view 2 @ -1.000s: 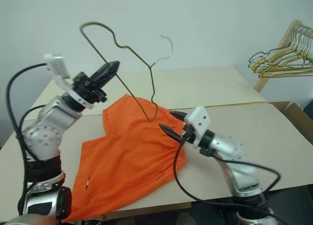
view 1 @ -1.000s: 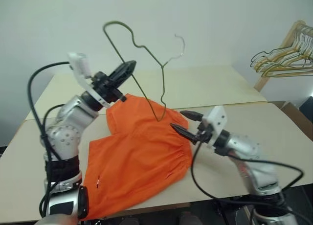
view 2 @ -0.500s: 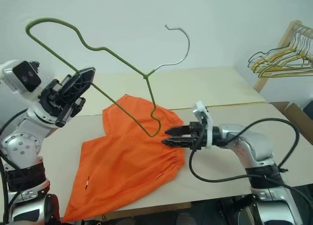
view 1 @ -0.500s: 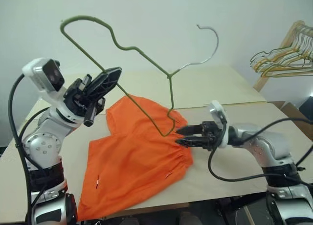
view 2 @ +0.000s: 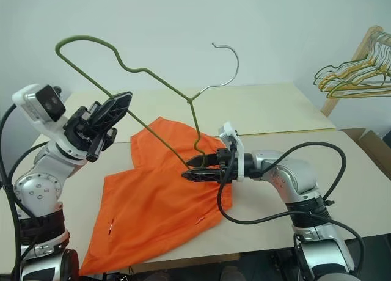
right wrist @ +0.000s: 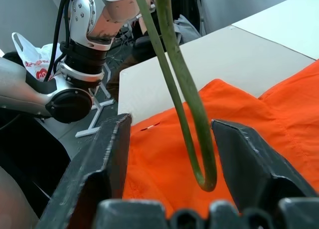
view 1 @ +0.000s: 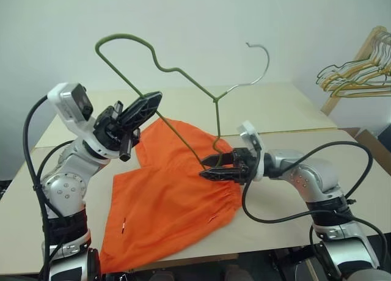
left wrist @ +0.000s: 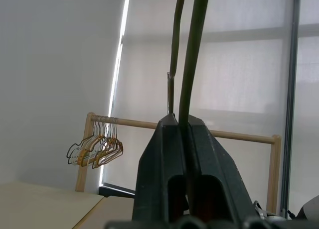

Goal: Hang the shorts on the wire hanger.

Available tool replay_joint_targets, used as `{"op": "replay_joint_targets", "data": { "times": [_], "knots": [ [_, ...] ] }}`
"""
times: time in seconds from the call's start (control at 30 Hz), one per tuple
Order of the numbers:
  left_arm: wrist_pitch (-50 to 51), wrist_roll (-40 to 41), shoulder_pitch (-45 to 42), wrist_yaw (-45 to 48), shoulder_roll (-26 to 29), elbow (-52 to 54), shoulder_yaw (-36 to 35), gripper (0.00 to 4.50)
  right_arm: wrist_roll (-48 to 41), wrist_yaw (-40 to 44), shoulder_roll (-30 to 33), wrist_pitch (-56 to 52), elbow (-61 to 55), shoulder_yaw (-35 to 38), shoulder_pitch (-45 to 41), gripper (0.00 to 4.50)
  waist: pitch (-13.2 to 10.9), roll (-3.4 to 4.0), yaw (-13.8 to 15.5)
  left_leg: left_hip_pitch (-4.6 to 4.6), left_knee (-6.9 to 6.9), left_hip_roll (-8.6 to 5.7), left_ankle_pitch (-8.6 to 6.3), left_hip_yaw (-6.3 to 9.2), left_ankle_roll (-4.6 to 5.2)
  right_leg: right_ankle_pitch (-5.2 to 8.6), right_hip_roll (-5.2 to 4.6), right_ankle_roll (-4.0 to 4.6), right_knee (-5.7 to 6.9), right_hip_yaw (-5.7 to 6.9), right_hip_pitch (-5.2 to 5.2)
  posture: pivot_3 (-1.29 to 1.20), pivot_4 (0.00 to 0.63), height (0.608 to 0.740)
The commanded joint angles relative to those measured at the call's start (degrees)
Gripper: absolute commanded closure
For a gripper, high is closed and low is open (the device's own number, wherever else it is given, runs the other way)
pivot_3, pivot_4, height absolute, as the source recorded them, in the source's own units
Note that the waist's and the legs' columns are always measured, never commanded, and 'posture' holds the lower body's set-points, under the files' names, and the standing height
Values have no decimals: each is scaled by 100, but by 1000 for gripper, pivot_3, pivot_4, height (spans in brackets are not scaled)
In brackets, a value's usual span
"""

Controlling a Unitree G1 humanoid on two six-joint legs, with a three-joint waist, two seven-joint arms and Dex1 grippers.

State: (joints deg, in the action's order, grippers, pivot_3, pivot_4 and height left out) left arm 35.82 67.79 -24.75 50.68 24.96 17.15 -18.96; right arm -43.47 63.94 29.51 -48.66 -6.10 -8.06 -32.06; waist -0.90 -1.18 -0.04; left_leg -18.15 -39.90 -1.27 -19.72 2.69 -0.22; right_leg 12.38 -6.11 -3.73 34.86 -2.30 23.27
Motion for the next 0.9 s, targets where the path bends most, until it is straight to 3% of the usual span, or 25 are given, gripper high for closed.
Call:
{"op": "replay_joint_targets", "data": {
  "times": [0.03, 0.2, 0.23, 0.33, 0.53, 0.7, 0.8, 0.9],
  "knots": [
    [-121, 55, -43, 35, 10, 106, -18, 4500, -104, 56, -18, -51, -45, 134, -129, 2806, 0, 0, -3, 0, 0, 0, 0, 0, 0, 0, 0, 0, 0, 0, 0, 48, 0, 740],
    [-250, 55, -56, 177, -58, 0, -37, 4500, -89, 33, -7, -48, -109, 150, -74, 4481, 0, 0, -6, 0, 0, 0, 0, -1, 0, 0, 0, 0, 0, 0, 0, 42, 0, 740],
    [-291, 42, -57, 213, -85, -22, -37, 4500, -83, 33, -10, -46, -129, 153, -60, 4481, 0, 0, -6, 0, 0, 0, 0, 0, 0, 0, 0, 0, 0, 0, 0, 42, 0, 740],
    [-605, -248, -22, 287, -253, -87, 47, 3747, -65, 6, -36, -7, -204, 174, 0, 4500, 0, 0, -6, 0, -1, -1, 0, -1, 0, 0, 0, 0, -2, 0, -1, 30, 0, 740],
    [-581, -621, 127, 531, -99, -221, 300, 1760, -370, -307, -270, -108, -233, 537, 31, 4500, 0, 0, -54, -1, 0, 0, 0, -1, 0, 0, 0, 0, -2, 1, -1, 15, 0, 740],
    [-863, -2219, 450, 545, 606, -633, 1022, 188, -734, -622, -79, -412, -315, 1128, 201, 4500, -1, 3, -73, 4, 1, -2, -4, -4, 7, 0, 1, 0, 0, 0, -4, 2, 0, 740],
    [-1090, -2794, 636, 692, 915, -674, 1258, 49, -859, -970, 404, -959, -530, 1440, 584, 4500, -1, 2, -62, -3, 4, 0, -4, 1, 7, 0, 1, 0, 0, 10, -4, 7, 0, 740],
    [-1038, -3012, 819, 810, 1184, -466, 1405, 49, -640, -1076, 1170, -968, -1114, 1865, 1558, 4500, -2, 3, -8, -13, 7, 0, -5, 5, 9, 0, 0, 0, 1, 15, -2, -1, 0, 740]
  ]
}}
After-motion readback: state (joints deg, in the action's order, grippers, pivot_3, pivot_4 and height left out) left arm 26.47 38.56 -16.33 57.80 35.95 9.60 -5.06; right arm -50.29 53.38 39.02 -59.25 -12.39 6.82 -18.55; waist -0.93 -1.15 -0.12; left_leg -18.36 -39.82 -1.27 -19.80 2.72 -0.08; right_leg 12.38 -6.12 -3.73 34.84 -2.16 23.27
